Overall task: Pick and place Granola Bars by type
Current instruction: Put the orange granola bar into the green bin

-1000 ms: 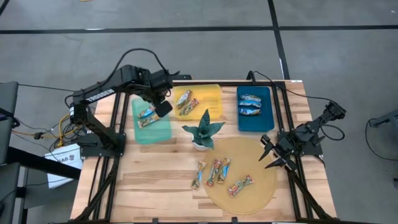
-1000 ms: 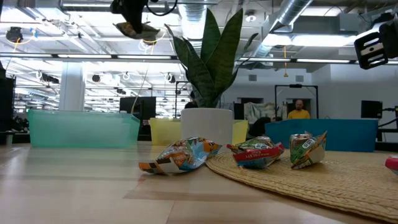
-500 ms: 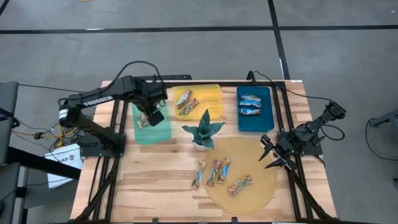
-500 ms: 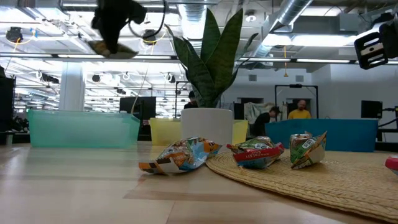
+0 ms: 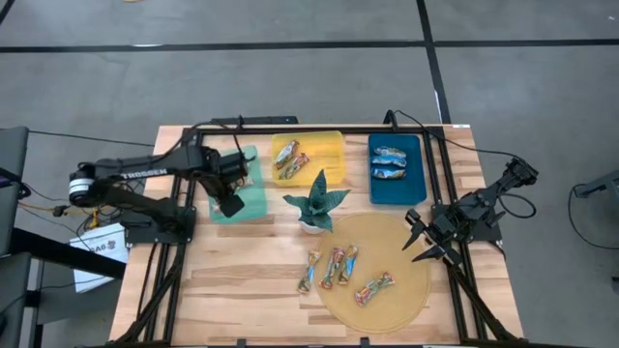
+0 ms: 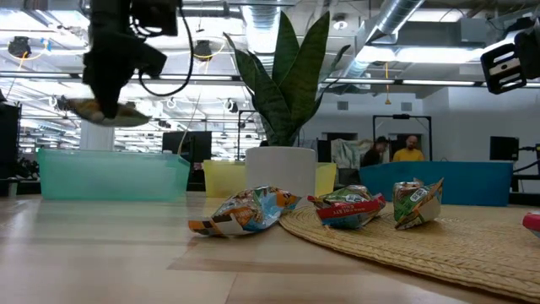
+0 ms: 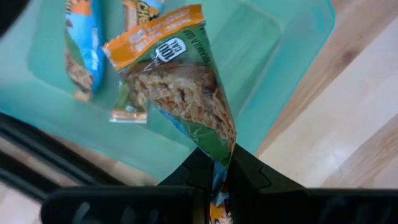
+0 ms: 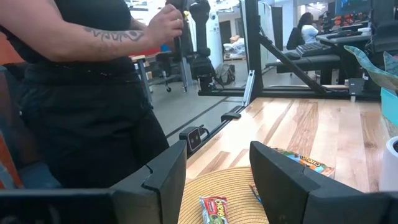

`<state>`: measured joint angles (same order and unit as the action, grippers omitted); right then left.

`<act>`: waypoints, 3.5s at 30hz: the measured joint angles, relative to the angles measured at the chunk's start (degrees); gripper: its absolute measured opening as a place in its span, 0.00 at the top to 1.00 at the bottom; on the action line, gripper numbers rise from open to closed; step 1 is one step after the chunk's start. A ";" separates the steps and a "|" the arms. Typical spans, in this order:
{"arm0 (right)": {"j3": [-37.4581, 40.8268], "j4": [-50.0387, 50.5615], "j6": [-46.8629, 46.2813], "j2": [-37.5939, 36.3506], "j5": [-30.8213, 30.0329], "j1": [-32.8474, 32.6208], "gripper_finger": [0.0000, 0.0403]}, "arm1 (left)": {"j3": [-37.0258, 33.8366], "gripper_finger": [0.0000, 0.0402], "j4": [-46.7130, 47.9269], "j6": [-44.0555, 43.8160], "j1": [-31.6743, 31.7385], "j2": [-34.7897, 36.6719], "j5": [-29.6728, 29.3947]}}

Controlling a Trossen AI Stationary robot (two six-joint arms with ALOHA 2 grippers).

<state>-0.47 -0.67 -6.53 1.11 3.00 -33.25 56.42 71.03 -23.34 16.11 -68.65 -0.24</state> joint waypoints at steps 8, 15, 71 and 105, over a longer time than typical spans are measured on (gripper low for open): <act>0.00 0.00 -0.01 0.01 -0.01 0.00 0.58 | -1.46 0.95 -1.62 1.87 -0.01 2.13 -0.53; 0.00 0.00 -0.01 -0.01 -0.01 -0.01 0.58 | -1.46 0.95 -2.23 13.68 -0.01 1.54 -3.27; 0.00 0.00 -0.01 0.00 -0.01 0.00 0.58 | -7.16 0.92 -12.85 43.29 4.73 -12.68 -6.97; 0.00 0.00 0.01 -0.01 0.01 0.01 0.58 | -8.52 0.74 -19.76 29.17 -1.69 6.95 -6.15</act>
<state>-0.47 -0.67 -6.53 1.10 3.00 -33.23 47.90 51.27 5.83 14.42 -61.70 -6.39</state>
